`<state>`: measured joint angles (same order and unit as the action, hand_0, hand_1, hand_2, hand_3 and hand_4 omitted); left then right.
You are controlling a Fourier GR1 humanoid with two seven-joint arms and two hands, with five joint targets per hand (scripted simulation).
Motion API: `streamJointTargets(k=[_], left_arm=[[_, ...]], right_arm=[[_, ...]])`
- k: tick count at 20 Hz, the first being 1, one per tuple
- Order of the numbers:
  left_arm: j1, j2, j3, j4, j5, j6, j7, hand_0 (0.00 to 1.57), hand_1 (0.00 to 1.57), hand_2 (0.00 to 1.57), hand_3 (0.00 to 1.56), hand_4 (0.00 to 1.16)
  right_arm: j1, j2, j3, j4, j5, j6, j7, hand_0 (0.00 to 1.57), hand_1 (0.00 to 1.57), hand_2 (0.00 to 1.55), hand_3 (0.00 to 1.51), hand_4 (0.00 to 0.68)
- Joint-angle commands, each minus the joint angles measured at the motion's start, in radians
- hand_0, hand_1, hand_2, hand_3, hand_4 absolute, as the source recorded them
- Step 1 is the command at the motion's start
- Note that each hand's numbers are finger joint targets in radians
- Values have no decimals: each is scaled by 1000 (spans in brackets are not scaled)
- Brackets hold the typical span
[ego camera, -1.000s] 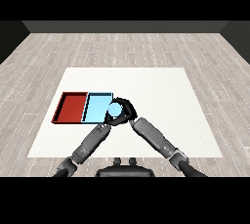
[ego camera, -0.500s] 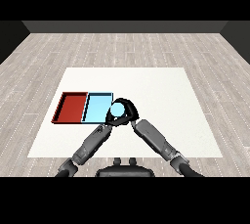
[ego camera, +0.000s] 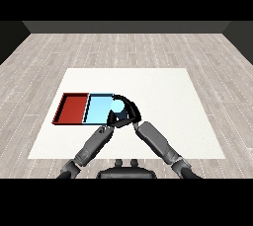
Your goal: Pick the blue can and put it in the blue box
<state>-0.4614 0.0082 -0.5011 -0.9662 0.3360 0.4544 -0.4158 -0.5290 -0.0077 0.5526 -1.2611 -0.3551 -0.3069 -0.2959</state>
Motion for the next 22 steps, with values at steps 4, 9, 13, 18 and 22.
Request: streamJointTargets(k=[4,9,13,18,22], left_arm=[[-28,-8,64,88,-41,-53,-58,1571,1571,1558,1487,1136],[9,-8,11,29,-37,8,-20,1571,1571,1571,1506,1134],[-21,-7,86,112,-95,-31,-61,1571,1571,1571,1503,1133],[30,13,70,-15,-138,-4,34,1571,1571,1571,1502,1126],[-32,-7,127,120,-137,-18,-37,1571,1571,1571,1493,1126]], right_arm=[[-56,7,1,83,-75,-5,-58,0,0,0,0,0],[-3,7,-60,2,-41,44,14,0,0,0,0,0],[131,-40,-102,-178,2,102,76,0,0,0,0,0],[202,-103,-187,-314,-4,141,103,0,0,0,0,0],[329,-89,-170,-421,44,90,67,0,0,0,0,0]])
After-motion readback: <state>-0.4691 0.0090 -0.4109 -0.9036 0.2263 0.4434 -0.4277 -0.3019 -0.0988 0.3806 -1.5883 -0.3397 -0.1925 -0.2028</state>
